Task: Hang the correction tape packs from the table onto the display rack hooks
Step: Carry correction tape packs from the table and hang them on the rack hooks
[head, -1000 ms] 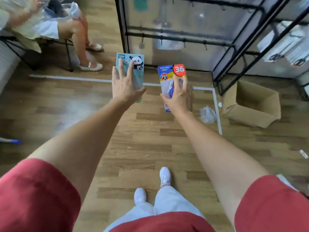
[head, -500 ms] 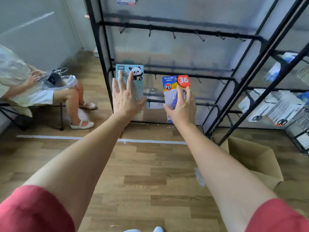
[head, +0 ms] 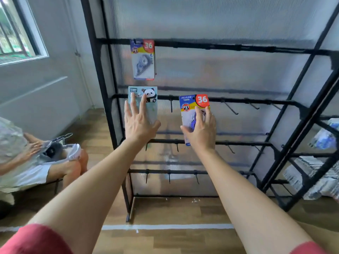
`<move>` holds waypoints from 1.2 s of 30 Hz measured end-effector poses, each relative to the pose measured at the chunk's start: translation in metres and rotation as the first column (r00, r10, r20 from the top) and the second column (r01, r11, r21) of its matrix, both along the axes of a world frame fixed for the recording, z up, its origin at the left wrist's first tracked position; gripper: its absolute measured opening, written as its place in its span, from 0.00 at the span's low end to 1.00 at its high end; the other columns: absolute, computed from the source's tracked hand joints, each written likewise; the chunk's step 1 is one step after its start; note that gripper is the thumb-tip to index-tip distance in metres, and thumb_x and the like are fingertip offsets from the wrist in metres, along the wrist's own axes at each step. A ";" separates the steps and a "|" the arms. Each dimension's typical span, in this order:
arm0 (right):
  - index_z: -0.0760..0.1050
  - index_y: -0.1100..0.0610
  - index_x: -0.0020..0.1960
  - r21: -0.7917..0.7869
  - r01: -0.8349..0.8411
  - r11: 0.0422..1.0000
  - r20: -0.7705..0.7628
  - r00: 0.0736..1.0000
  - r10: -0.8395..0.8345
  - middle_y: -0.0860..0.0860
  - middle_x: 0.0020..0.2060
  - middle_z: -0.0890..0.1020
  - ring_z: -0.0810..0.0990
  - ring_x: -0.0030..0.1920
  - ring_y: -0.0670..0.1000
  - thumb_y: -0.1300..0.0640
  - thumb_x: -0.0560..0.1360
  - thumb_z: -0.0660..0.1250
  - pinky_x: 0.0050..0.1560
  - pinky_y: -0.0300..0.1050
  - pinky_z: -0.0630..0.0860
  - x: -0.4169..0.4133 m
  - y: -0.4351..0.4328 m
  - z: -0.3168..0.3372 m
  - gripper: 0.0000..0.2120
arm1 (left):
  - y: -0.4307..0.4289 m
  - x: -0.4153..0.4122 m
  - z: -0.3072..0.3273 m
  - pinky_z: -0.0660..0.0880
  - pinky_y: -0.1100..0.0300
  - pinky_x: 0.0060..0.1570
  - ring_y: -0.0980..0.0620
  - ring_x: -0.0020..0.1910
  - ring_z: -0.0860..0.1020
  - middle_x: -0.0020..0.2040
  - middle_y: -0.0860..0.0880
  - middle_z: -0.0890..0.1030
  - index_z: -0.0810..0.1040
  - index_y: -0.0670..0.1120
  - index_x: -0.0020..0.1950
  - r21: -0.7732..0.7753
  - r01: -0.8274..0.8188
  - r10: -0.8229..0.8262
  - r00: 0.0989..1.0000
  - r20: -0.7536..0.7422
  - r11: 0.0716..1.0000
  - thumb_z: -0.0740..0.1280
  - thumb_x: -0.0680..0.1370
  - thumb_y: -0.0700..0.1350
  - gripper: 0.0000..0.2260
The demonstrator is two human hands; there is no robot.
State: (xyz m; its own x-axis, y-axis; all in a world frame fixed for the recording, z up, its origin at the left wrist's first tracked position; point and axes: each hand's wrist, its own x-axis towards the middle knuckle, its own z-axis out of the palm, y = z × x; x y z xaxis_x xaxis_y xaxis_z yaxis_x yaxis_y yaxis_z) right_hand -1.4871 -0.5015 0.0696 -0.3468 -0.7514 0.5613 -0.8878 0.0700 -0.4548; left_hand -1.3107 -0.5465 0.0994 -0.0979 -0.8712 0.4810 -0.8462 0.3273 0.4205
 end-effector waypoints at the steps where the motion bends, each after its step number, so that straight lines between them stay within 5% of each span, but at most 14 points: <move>1: 0.60 0.56 0.75 -0.024 0.005 1.000 0.001 1.000 -0.005 0.59 0.75 0.59 0.60 0.73 0.62 0.44 0.74 0.69 0.69 0.59 0.65 0.002 -0.017 0.007 0.36 | -0.018 0.002 0.006 0.42 0.46 0.74 0.41 0.77 0.40 0.79 0.45 0.41 0.45 0.51 0.79 -0.011 -0.003 0.003 1.000 -0.008 1.000 0.68 0.75 0.53 0.42; 17: 0.66 0.58 0.72 -0.238 -0.040 0.971 0.035 0.998 0.050 0.61 0.72 0.65 0.64 0.70 0.65 0.47 0.71 0.72 0.63 0.67 0.69 0.022 -0.165 0.059 0.33 | -0.146 0.032 0.044 0.48 0.41 0.73 0.40 0.76 0.41 0.78 0.44 0.43 0.50 0.52 0.78 -0.149 0.023 -0.027 0.999 -0.025 0.989 0.70 0.74 0.50 0.40; 36: 0.66 0.61 0.71 -0.268 0.151 0.952 0.003 0.988 -0.156 0.62 0.71 0.66 0.65 0.69 0.63 0.50 0.71 0.73 0.63 0.60 0.68 -0.098 -0.156 0.061 0.33 | -0.182 -0.110 0.094 0.42 0.45 0.74 0.38 0.76 0.38 0.78 0.45 0.37 0.42 0.52 0.79 -0.134 0.220 -0.203 0.971 0.127 0.966 0.65 0.77 0.55 0.40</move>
